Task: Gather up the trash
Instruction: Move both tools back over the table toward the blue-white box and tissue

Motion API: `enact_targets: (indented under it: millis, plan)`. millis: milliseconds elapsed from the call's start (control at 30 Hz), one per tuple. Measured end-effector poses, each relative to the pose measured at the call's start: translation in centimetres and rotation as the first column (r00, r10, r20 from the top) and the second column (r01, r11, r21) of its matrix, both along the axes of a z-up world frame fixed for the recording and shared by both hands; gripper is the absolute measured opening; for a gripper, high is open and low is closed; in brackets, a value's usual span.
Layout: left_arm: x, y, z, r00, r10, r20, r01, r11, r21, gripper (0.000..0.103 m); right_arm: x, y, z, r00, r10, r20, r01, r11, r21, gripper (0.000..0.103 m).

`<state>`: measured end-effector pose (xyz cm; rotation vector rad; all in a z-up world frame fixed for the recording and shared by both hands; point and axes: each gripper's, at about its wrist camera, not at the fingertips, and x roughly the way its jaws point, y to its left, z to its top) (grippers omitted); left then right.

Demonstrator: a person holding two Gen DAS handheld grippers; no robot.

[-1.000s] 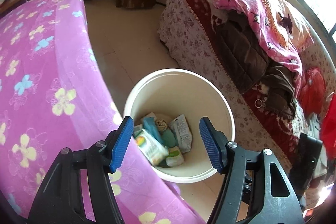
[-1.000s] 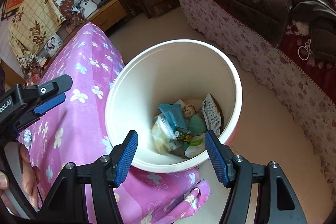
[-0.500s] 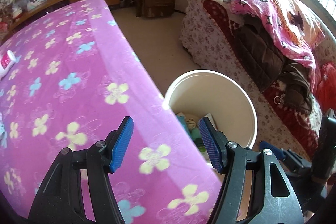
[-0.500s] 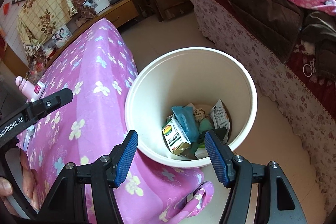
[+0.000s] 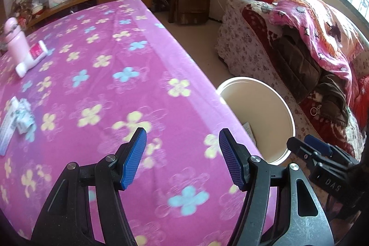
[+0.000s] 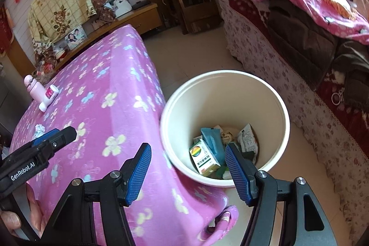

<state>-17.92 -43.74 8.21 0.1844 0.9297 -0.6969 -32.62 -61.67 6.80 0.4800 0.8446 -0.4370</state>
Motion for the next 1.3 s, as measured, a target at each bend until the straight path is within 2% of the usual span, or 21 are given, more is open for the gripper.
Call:
enact_targets:
  millis: [300, 367, 700, 1033, 1300]
  plan:
    - [-0.8, 5.3, 1.1, 0.996, 0.048, 0.07, -0.048, 0.999, -0.002, 0.064, 1.7, 4.8, 2.2, 0.998, 0.06, 0.019, -0.059, 0.997, -0.053, 0.066]
    - [-0.9, 6.6, 1.2, 0.995, 0.06, 0.082, -0.06, 0.998, 0.002, 0.064, 2.1, 6.0, 2.7, 0.997, 0.072, 0.026, -0.071, 0.996, -0.06, 0.069]
    - [0.2, 13.5, 1.5, 0.981, 0.158, 0.112, -0.159, 0.987, -0.001, 0.064, 5.4, 12.5, 4.0, 0.983, 0.177, 0.039, -0.173, 0.982, -0.077, 0.07]
    - [2.3, 20.1, 0.7, 0.959, 0.262, 0.11, -0.264, 0.964, 0.012, 0.064, 8.3, 16.8, 3.3, 0.966, 0.259, 0.014, -0.258, 0.964, -0.072, 0.07]
    - [5.4, 26.3, -0.8, 0.946, 0.32, 0.046, -0.32, 0.947, 0.005, 0.064, 10.7, 19.8, 1.5, 0.941, 0.338, -0.024, -0.339, 0.94, -0.041, 0.07]
